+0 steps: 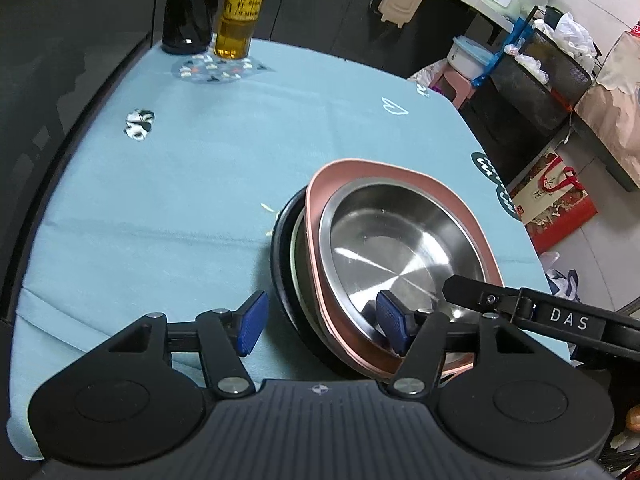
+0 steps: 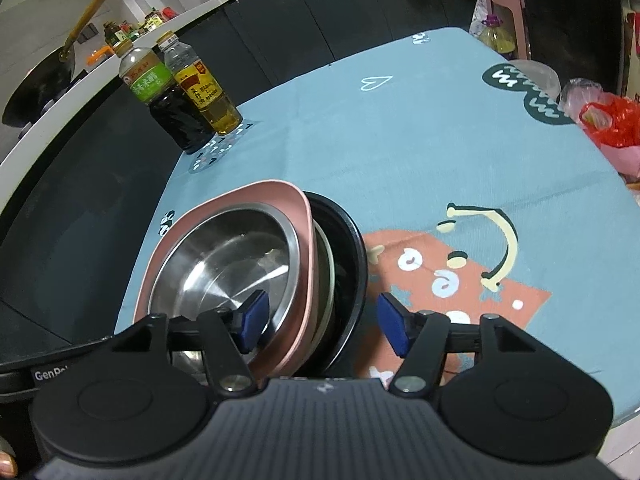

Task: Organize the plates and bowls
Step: 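Lift the dish stack with both grippers and carry it over the black bowl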

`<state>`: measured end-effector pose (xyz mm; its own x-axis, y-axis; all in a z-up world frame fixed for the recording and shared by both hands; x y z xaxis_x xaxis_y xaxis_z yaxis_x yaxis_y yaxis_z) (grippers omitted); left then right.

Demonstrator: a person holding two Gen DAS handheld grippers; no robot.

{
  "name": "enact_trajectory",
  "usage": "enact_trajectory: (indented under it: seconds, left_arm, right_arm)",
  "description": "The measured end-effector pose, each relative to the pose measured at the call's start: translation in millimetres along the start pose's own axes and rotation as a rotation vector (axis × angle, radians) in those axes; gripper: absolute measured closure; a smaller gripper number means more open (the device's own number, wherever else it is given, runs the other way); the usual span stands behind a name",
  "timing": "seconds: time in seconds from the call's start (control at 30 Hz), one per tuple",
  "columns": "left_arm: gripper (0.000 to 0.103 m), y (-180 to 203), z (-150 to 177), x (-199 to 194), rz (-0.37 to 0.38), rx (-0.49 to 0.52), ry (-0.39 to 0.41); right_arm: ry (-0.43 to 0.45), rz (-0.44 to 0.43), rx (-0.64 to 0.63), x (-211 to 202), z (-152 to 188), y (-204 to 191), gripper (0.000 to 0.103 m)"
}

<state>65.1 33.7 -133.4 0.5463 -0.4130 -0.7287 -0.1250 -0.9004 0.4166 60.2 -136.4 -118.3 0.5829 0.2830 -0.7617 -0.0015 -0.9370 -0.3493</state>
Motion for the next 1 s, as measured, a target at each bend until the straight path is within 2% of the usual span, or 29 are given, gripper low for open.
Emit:
enact_trajectory:
  seconds: [0.4, 0.67, 0.77, 1.0]
  left_arm:
    - [0.035, -2, -4, 13, 0.042, -0.048, -0.018]
    - [0.031, 2, -2, 26, 0.112, -0.101, -0.063]
    - [0.031, 4, -3, 27, 0.115, -0.075, -0.051]
    - [0.034, 10, -7, 26, 0.096, -0.003, -0.007]
  right_arm:
    - [-0.025, -0.024, 0.021, 10, -3, 2, 0.042]
    - [-0.052, -0.056, 0.031, 13, -5, 4, 0.042]
    - [-0.065, -0.072, 0.037, 17, -6, 1, 0.042]
    - [-0.020, -0.055, -0.027, 15, -8, -4, 0.043]
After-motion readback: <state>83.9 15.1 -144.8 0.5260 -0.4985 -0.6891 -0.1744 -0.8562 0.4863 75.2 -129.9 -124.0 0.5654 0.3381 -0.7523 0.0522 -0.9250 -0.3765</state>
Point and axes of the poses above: each gripper's, at about its wrist camera, not at the fingertips, and x roughly the way its jaws point, y to its right, z to its underside, the point moved 10 cm from there along x, roughly the way its jaws point, and after that the axes turned 7 degrees about z, right-handed, at the moved point
